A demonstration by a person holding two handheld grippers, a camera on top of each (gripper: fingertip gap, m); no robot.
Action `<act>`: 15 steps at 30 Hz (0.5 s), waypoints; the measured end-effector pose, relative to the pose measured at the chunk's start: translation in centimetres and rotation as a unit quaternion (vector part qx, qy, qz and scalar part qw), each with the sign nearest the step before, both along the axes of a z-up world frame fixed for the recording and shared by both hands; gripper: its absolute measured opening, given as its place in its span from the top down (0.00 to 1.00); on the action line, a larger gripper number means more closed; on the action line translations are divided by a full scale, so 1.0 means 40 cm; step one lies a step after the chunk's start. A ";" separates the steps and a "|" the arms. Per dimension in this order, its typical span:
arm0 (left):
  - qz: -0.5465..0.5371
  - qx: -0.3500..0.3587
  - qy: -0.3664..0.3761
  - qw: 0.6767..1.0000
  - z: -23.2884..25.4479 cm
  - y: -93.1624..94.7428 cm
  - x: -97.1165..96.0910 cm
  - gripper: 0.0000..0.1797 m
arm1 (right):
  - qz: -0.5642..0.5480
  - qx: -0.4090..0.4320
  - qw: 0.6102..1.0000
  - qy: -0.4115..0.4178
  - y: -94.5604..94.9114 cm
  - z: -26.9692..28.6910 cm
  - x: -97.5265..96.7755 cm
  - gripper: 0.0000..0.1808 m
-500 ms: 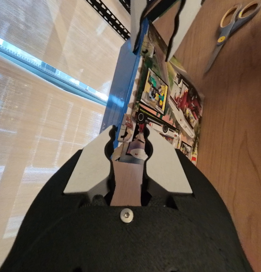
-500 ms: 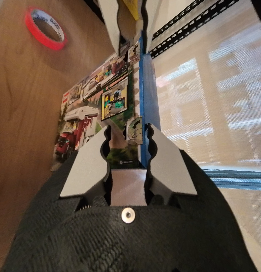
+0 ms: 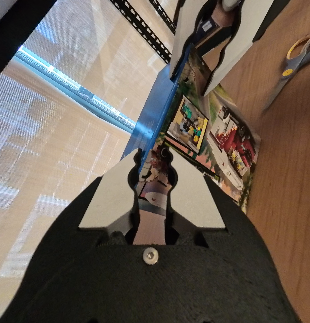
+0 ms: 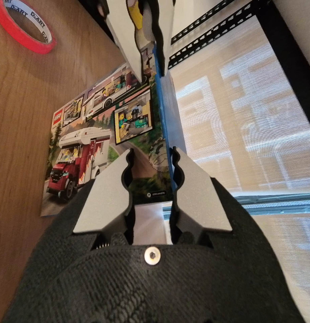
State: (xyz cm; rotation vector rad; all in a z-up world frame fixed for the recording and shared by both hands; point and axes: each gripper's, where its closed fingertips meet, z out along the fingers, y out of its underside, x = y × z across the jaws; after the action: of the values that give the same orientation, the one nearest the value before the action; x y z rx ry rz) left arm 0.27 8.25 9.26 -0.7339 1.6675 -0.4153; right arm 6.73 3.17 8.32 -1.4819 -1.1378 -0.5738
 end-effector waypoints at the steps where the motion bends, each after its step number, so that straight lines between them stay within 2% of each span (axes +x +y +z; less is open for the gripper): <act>1: 0.000 0.007 0.000 1.000 0.000 0.001 0.001 0.86 | 0.000 -0.013 1.000 0.013 -0.001 0.001 -0.001 0.76; 4: -0.003 -0.018 -0.008 1.000 0.001 0.002 0.000 0.87 | 0.004 -0.059 0.997 0.057 -0.003 0.009 -0.005 0.77; 5: -0.004 -0.025 -0.013 1.000 0.003 0.002 0.000 0.88 | 0.004 -0.066 0.995 0.071 0.000 0.019 -0.007 0.80; 9: 0.001 -0.013 -0.025 1.000 0.005 0.004 0.001 0.89 | 0.005 -0.055 0.989 0.135 0.036 0.064 -0.040 0.81; 11: 0.005 -0.011 -0.029 1.000 0.004 0.005 0.001 0.89 | -0.017 -0.093 0.990 0.100 0.052 0.029 -0.038 0.82; 13: 0.009 -0.009 -0.033 0.999 0.004 0.005 0.001 0.89 | -0.019 -0.094 0.993 0.065 0.052 0.026 -0.042 0.86; 15: 0.014 -0.002 -0.033 0.999 0.004 0.005 0.001 0.89 | -0.030 -0.110 0.990 0.080 0.052 0.025 -0.041 0.87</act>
State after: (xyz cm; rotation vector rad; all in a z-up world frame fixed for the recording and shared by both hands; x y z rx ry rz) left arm 0.29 8.44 9.44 -0.7382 1.5940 -0.4180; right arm 5.10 5.25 9.30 -1.7238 -1.0596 -0.3712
